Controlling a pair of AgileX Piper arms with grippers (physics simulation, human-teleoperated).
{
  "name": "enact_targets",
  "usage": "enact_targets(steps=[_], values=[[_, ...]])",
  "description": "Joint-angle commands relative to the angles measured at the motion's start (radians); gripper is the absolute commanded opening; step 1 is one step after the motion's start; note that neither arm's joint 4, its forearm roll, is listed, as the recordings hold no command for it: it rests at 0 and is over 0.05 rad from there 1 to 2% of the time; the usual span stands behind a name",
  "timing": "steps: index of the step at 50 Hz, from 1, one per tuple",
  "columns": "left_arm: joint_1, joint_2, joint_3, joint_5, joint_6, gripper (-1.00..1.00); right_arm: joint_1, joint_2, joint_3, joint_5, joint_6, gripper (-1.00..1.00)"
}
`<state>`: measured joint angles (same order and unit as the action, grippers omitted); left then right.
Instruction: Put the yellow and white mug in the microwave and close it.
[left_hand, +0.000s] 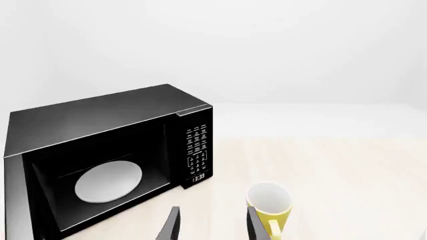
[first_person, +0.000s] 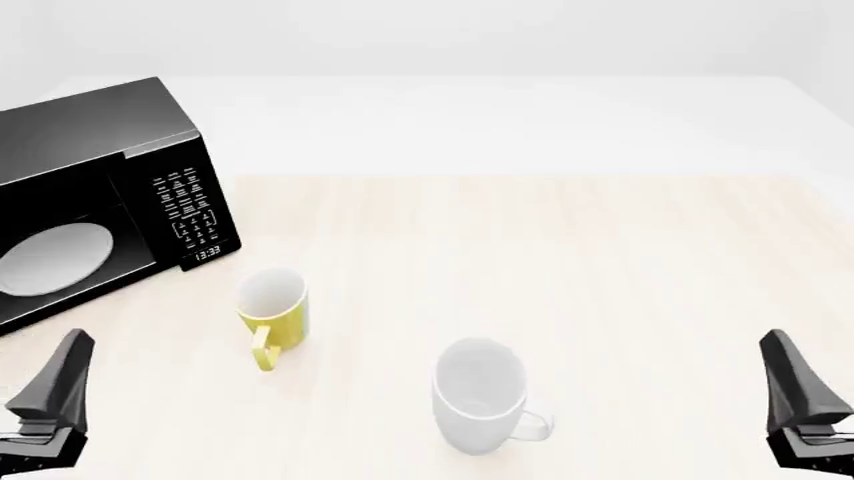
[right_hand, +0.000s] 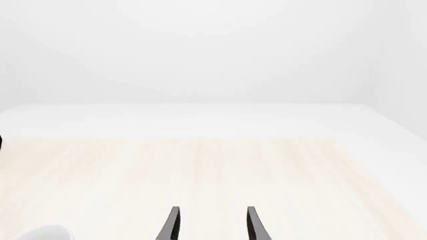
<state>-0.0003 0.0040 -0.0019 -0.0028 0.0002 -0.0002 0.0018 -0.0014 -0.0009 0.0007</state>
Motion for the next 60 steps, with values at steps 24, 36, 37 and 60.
enact_targets(steps=[24,36,37,60], values=[[-0.046,0.003,-0.043,0.041,-0.008,1.0,0.0,0.003,-0.003,-0.002,0.002,1.0],[-0.123,0.008,-0.086,0.138,0.032,1.0,-0.001,0.003,-0.003,-0.002,0.002,1.0],[-0.128,0.002,-0.091,0.15,0.031,1.0,-0.001,0.003,-0.003,-0.002,0.002,1.0],[-0.24,0.035,-0.177,0.328,0.046,1.0,-0.001,0.003,-0.003,-0.002,0.002,1.0]])
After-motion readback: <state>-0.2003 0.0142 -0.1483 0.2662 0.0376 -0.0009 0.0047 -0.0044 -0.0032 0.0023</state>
